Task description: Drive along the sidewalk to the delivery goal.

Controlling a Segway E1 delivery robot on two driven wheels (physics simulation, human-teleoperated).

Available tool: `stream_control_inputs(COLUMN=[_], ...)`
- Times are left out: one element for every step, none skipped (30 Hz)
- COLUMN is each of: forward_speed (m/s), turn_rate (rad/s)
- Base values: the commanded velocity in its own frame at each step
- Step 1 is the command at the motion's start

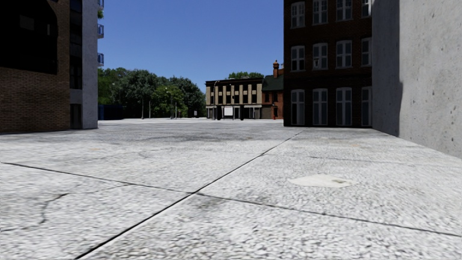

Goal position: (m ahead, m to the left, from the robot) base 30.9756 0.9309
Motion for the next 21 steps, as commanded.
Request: stream_control_inputs(forward_speed=[2.0,2.0,2.0,2.0,2.0,2.0,2.0,2.0,2.0,2.0,2.0,2.0,2.0,2.0,2.0,2.0,2.0,2.0,2.0,2.0,2.0], turn_rate=[0.0,0.0,0.0,0.0,0.0,0.0,0.0,0.0,0.0,0.0,0.0,0.0,0.0,0.0,0.0,0.0,0.0,0.0,0.0,0.0,0.0])
